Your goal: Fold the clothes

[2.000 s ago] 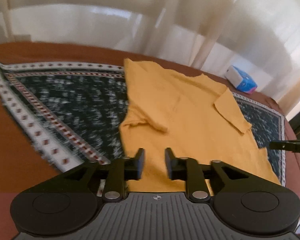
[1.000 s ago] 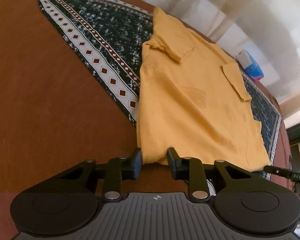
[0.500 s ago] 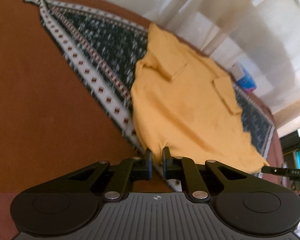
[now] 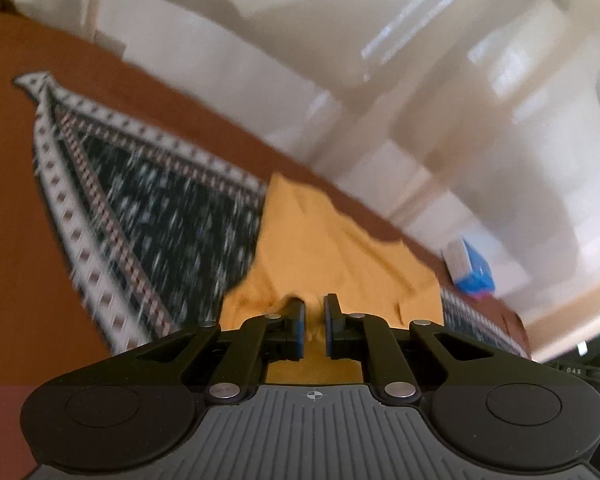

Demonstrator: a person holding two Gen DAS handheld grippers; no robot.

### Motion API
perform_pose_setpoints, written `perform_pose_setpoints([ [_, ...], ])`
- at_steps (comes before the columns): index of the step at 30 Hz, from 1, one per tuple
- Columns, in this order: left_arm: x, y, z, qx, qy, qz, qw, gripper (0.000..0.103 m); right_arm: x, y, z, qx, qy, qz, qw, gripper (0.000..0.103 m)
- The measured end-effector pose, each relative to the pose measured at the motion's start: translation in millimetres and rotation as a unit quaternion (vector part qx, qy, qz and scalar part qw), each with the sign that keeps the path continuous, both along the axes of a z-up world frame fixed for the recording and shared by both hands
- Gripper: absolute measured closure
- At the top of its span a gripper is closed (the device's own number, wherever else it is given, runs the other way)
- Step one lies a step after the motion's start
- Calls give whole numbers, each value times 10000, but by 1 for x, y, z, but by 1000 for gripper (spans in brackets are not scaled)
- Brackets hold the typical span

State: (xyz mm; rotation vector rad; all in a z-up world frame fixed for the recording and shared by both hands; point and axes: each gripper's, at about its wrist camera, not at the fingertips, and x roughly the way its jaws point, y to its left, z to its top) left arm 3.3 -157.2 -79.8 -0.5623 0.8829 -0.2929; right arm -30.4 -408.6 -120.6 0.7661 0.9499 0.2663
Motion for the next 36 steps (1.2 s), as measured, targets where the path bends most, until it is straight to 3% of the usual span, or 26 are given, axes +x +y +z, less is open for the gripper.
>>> perform_pose_setpoints([
  [11,70,-6,-30,80,169,315,9993,99,69,-7,-37,46,209,-568,9982,96],
  [24,110,-14,-71,272,560,273,9977,98,105,-16,-80,110,711,-653,9953,95],
  [25,112,-13,-74,299,608,301,9972,92,105,-16,-82,108,719,-660,9952,94],
  [26,114,-13,-77,330,649,337,9968,72,106,-16,-83,96,713,-691,9950,93],
  [28,116,-12,-78,411,678,451,9958,66,106,-17,-83,62,678,-806,9944,91],
  [32,119,-6,-58,612,405,554,9958,65,104,-18,-72,-179,563,-953,9937,76],
  [36,108,-10,-29,651,26,235,9976,64,93,-8,-43,-675,95,-896,9936,73],
])
